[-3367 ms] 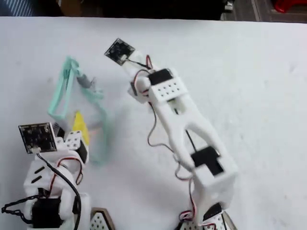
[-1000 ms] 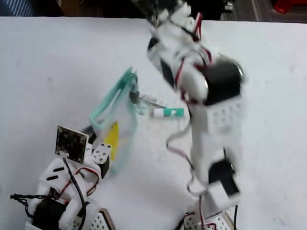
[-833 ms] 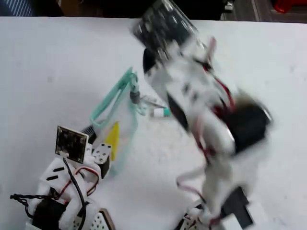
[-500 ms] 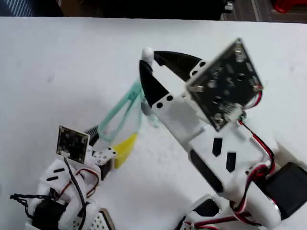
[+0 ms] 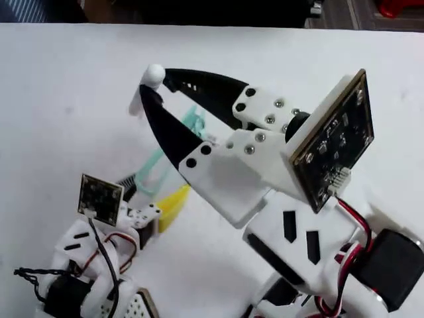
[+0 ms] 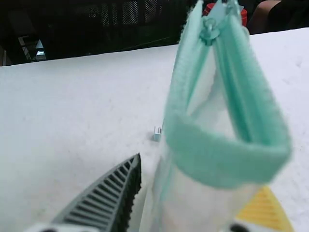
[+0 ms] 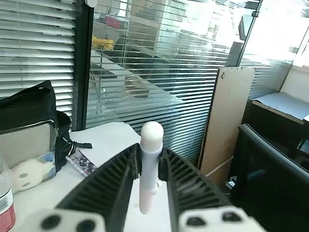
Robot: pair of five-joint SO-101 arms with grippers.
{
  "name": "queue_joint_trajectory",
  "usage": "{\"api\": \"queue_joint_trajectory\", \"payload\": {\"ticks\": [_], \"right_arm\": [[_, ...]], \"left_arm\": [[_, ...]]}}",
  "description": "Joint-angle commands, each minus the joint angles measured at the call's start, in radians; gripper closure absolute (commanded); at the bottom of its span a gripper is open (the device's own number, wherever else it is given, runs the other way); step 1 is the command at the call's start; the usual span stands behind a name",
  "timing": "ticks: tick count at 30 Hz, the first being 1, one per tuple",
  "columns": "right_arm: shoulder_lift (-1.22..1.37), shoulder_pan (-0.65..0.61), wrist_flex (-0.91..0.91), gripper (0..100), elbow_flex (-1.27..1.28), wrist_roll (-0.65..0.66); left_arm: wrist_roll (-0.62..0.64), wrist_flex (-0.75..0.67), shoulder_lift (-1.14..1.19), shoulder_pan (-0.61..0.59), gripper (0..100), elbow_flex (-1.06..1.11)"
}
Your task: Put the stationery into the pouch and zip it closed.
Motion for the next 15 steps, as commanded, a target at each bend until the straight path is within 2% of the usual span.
{"api": "queue_joint_trajectory", "payload": {"ticks": [1, 6, 15], "right_arm": [[-0.008, -0.008, -0.018, 98.2, 0.000, -0.011], [-0.008, -0.005, 0.041, 98.2, 0.000, -0.012], [-0.019, -0.004, 0.024, 98.2, 0.040, -0.006]], "left_arm": [[-0.003, 0.005, 0.001, 0.015, 70, -0.023], [-0.003, 0.005, 0.001, 0.015, 70, -0.023], [-0.003, 0.005, 0.001, 0.010, 70, -0.023]]}}
